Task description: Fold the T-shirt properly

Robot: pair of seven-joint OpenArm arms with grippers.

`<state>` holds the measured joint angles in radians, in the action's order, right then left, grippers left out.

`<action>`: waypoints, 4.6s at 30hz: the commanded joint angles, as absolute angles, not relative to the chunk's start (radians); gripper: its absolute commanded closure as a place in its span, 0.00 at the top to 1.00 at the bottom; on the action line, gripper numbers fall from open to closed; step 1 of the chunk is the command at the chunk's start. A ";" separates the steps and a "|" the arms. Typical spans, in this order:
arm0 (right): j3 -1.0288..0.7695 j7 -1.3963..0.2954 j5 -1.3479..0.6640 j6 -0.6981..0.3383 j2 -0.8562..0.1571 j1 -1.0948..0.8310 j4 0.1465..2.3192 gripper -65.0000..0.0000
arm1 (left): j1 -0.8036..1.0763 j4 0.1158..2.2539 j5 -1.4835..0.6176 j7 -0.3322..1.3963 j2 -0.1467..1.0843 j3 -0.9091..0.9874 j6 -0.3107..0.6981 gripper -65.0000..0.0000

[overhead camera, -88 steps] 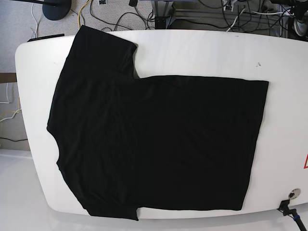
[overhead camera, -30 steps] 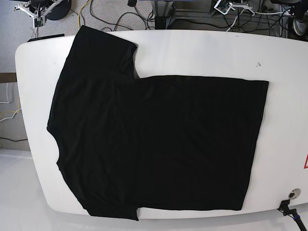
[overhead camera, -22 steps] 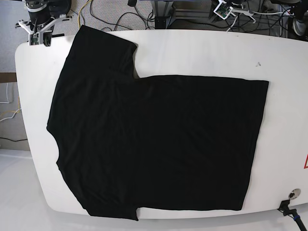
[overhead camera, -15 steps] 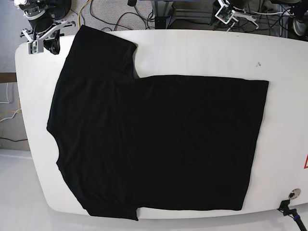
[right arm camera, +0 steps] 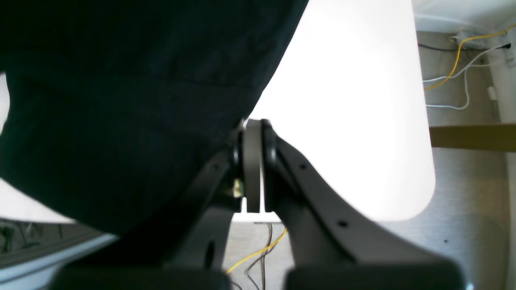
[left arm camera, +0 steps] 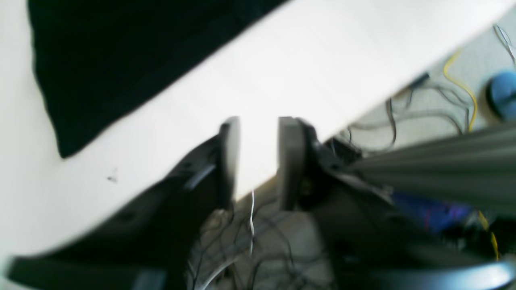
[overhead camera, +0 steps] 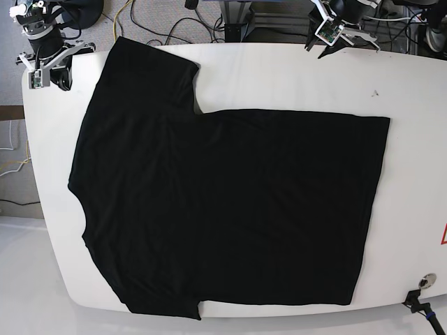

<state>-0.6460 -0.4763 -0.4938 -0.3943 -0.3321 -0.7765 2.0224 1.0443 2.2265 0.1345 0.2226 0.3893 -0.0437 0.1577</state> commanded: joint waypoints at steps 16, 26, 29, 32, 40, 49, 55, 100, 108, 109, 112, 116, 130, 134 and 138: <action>-0.724 -0.535 -0.606 -0.421 -0.315 -0.727 2.053 0.27 | 1.048 2.228 0.021 0.202 0.400 -0.008 0.153 0.48; -0.719 -0.531 -0.636 -0.457 -0.297 -0.639 1.929 0.39 | 1.032 2.223 -0.014 0.204 0.405 -0.007 0.151 0.49; -0.723 -0.532 -0.648 -0.465 -0.296 -0.587 1.827 0.38 | 1.028 2.217 -0.012 0.207 0.404 -0.008 0.150 0.49; -0.715 -0.527 -0.640 -0.462 -0.296 -0.563 1.789 0.39 | 1.037 2.239 0.001 0.218 0.402 0.004 0.151 0.48; -0.717 -0.561 -0.654 -0.469 -0.299 -0.485 1.608 0.39 | 1.019 2.239 0.001 0.226 0.405 0.058 0.148 0.48; -0.714 -0.583 -0.771 -0.523 -0.298 -0.437 1.487 0.38 | 1.006 2.246 0.006 0.238 0.412 0.089 0.147 0.48; -0.713 -0.619 -0.881 -0.553 -0.299 -0.405 1.429 0.38 | 0.984 2.244 0.010 0.272 0.412 0.137 0.145 0.49; -0.581 -0.883 -0.858 -0.698 -0.183 -0.413 1.391 0.00 | 0.540 1.878 -0.493 0.633 0.415 0.515 0.240 0.47; -0.584 -0.886 -0.849 -0.698 -0.181 -0.416 1.388 0.00 | 0.363 1.501 -0.811 0.819 0.500 0.556 0.367 0.47; -0.584 -0.884 -0.850 -0.698 -0.181 -0.417 1.390 0.00 | 0.347 1.460 -0.848 0.829 0.509 0.543 0.385 0.46; -0.585 -0.882 -0.854 -0.698 -0.178 -0.417 1.392 0.00 | 0.325 1.402 -0.894 0.848 0.516 0.509 0.408 0.47; -0.582 -0.886 -0.854 -0.698 -0.178 -0.417 1.391 0.00 | 0.302 1.359 -0.900 0.858 0.517 0.502 0.417 0.47; -0.594 -0.842 -0.904 -0.698 -0.188 -0.408 1.403 0.00 | 0.237 1.328 -0.912 0.827 0.511 0.462 0.423 0.45; -0.598 -0.841 -0.904 -0.698 -0.186 -0.404 1.403 0.00 | 0.229 1.333 -0.915 0.812 0.510 0.453 0.423 0.45; -0.598 -0.843 -0.904 -0.698 -0.186 -0.402 1.404 0.00 | 0.217 1.333 -0.908 0.791 0.507 0.437 0.423 0.45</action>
